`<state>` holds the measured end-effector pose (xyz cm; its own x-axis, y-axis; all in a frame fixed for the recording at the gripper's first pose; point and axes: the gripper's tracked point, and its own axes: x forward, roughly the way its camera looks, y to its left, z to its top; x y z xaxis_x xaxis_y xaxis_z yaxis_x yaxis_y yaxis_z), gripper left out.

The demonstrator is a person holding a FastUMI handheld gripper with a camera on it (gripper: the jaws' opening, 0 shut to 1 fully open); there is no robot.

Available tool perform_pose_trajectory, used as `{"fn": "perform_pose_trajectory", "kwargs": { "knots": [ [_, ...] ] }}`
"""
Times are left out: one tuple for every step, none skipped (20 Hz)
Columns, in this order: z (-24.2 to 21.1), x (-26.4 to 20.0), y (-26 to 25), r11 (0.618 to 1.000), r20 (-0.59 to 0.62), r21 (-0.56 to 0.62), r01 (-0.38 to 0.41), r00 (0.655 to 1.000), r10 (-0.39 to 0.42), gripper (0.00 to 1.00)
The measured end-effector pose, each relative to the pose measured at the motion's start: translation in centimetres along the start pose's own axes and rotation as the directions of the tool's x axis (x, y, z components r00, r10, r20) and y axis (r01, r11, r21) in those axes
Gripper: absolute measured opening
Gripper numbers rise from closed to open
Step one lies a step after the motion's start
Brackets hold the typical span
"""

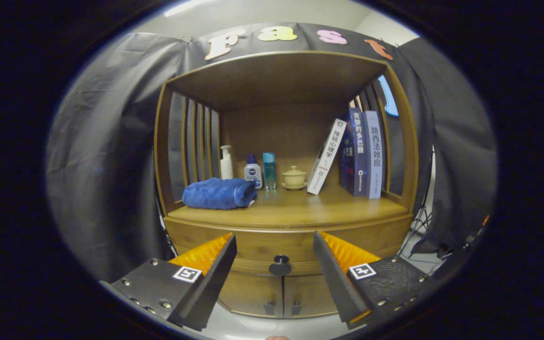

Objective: Pull open the drawer, take out the items inside it, and place them on the countertop above the cabinet.

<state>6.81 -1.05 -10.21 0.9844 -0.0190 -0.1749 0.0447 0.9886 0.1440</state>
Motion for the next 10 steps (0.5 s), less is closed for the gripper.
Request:
{"fn": "perform_pose_trajectory", "kwargs": {
  "knots": [
    [-0.3,0.3,-0.4,1.000,-0.008,0.003,0.010,1.000,-0.010,0.98],
    [-0.7,0.5,-0.8,1.000,-0.014,-0.001,0.021,1.000,-0.021,0.98],
    [-1.1,0.7,-1.0,1.000,-0.017,-0.007,0.026,1.000,-0.026,0.98],
    [-1.6,0.8,-1.2,0.999,-0.021,-0.017,0.031,0.999,-0.031,0.98],
    [-2.3,1.0,-1.2,0.999,-0.031,-0.028,0.030,0.999,-0.031,0.98],
    [-3.0,1.2,-0.9,0.999,-0.040,-0.043,0.020,0.999,-0.021,0.98],
    [-3.5,1.3,-0.6,0.998,-0.042,-0.063,0.009,0.999,-0.012,0.98],
    [-3.9,1.4,-0.3,0.996,-0.043,-0.084,0.005,0.999,-0.009,0.98],
    [-4.3,1.5,-0.1,0.995,-0.037,-0.100,0.007,0.999,-0.010,0.98],
    [-4.5,1.6,0.1,0.994,-0.029,-0.107,0.008,1.000,-0.012,0.98]
  ]
}}
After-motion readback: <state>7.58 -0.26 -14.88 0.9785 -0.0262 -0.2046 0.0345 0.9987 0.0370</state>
